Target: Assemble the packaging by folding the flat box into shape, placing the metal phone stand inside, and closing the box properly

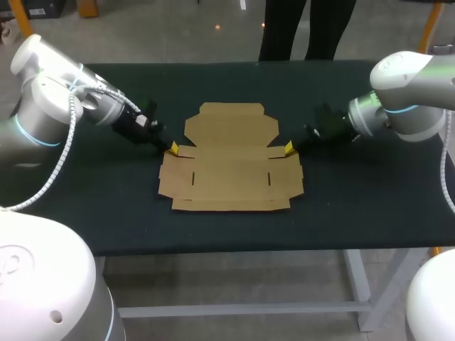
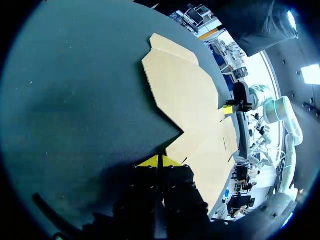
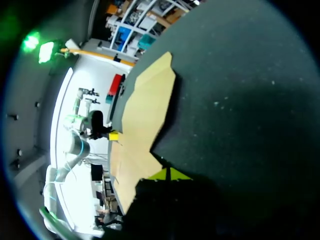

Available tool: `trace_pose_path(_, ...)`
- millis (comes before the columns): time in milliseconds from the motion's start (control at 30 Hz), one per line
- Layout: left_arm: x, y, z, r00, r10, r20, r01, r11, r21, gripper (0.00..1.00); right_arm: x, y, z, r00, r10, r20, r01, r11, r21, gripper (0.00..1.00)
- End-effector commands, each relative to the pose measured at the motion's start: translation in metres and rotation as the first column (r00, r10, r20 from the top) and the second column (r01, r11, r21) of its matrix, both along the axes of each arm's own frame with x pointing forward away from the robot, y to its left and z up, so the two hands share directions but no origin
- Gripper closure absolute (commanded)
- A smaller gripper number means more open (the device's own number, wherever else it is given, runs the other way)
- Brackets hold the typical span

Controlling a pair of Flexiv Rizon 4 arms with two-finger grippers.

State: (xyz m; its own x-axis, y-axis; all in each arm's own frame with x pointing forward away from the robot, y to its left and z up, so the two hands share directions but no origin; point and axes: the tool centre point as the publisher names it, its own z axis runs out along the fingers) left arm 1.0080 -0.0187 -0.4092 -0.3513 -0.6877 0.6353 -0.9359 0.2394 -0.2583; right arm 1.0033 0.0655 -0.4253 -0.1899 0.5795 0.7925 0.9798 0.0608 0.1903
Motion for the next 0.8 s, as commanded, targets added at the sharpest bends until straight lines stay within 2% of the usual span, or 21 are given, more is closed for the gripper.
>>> trace_pose_path(33, 0.0012, -0.0025, -0.0004, 1.000, -0.008, -0.001, 0.008, 1.000, 0.002, 1.00, -0.0002, 0.0004, 0.0018, 1.000, 0.002, 0.007, -0.002, 1.000, 0.006, 1.00)
trace_pose_path(367, 0.0015, -0.0028, 0.0009, 1.000, -0.002, 0.010, 0.002, 1.000, 0.008, 1.00, 0.0003, 0.0051, 0.0079, 1.000, -0.002, 0.026, 0.003, 1.000, -0.003, 1.00)
trace_pose_path(800, 0.0049, -0.0059, -0.0009, 1.000, 0.005, 0.021, -0.005, 1.000, 0.010, 1.00, 0.0069, 0.0070, -0.0010, 1.000, -0.022, 0.001, 0.022, 1.000, -0.021, 1.00)
